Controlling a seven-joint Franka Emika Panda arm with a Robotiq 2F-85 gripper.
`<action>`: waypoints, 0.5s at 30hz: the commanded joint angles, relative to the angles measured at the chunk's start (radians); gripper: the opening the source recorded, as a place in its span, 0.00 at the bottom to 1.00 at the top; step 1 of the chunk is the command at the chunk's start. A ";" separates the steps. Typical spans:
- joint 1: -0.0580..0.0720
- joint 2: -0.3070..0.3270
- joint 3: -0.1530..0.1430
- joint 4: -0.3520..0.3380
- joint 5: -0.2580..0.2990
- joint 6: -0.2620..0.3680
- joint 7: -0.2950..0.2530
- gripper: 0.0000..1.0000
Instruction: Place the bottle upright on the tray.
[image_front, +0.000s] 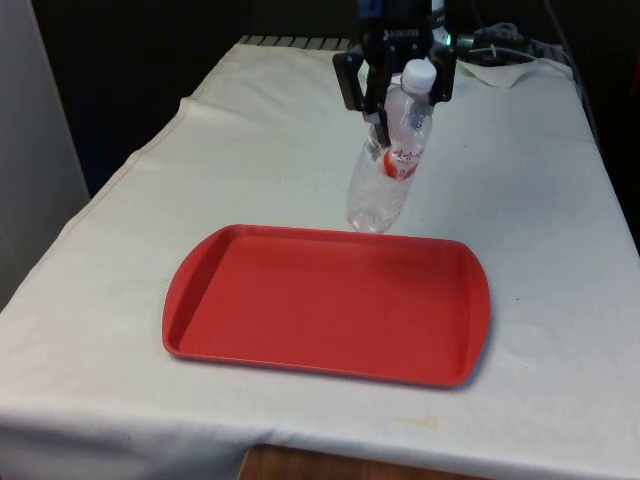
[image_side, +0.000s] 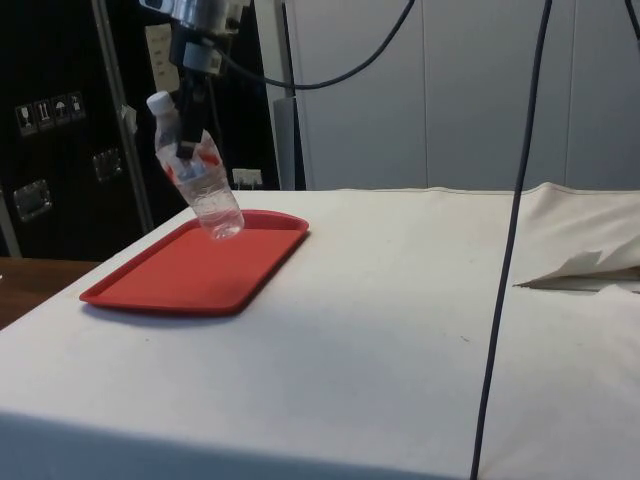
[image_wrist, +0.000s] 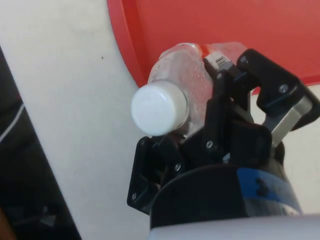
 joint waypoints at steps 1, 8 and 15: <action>-0.009 0.004 0.010 0.005 0.031 0.014 -0.025 0.34; -0.009 0.011 0.004 0.013 0.097 0.037 -0.071 0.34; -0.011 0.014 0.001 0.015 0.167 0.063 -0.120 0.34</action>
